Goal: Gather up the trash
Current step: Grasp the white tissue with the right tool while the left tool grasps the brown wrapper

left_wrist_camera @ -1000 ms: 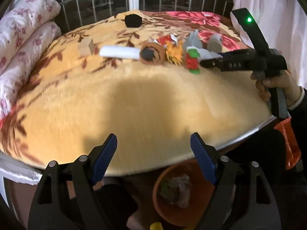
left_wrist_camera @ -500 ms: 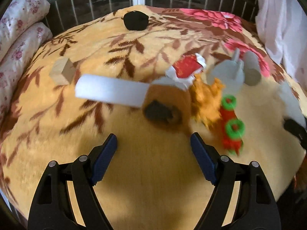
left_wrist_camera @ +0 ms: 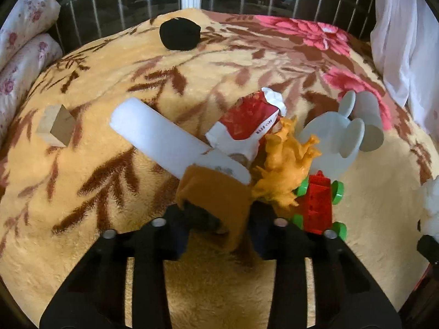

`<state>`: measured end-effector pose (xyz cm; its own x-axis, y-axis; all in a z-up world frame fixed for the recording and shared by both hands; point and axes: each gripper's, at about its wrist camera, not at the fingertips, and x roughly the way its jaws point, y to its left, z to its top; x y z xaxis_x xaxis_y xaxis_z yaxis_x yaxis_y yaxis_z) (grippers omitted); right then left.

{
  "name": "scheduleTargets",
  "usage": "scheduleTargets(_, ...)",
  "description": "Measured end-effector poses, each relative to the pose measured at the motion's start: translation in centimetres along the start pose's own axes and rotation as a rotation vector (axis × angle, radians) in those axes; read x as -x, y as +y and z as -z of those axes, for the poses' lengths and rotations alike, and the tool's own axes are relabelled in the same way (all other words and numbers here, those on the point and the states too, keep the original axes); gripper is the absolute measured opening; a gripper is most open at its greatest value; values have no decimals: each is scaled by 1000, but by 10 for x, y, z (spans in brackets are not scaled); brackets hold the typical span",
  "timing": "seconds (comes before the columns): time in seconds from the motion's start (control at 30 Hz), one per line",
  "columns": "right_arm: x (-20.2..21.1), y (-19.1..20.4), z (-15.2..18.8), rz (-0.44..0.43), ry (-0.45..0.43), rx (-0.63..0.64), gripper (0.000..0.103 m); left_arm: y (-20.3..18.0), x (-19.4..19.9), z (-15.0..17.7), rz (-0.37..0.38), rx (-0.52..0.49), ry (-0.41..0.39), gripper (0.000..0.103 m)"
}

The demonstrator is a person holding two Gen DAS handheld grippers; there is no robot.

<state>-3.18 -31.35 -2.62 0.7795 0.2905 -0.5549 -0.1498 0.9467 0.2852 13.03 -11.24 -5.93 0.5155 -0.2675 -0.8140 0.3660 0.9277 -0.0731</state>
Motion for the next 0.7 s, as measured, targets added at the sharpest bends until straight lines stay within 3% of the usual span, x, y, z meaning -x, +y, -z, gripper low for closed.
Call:
scheduleTargets(0.2, 9, 16, 5, -33, 17, 32, 24, 6, 39, 32, 80, 9, -60, 26)
scheduleTargets(0.3, 7, 27, 10, -77, 40, 41, 24, 13, 54, 52, 80, 12, -66, 26)
scheduleTargets(0.37, 3, 34, 12, -103, 59, 28, 24, 15, 58, 60, 52, 0, -59, 27)
scheduleTargets(0.47, 4, 41, 13, -116, 65, 22, 24, 6, 61, 68, -64, -91, -43, 27)
scheduleTargets(0.57, 12, 49, 14, -112, 52, 49, 24, 0, 59, 71, -172, -170, -24, 35)
scheduleTargets(0.63, 13, 50, 16, -111, 54, 49, 24, 4, 56, 71, -177, -182, -34, 38)
scheduleTargets(0.7, 14, 50, 18, -109, 59, 41, 24, 17, 52, 69, -122, -128, -41, 37)
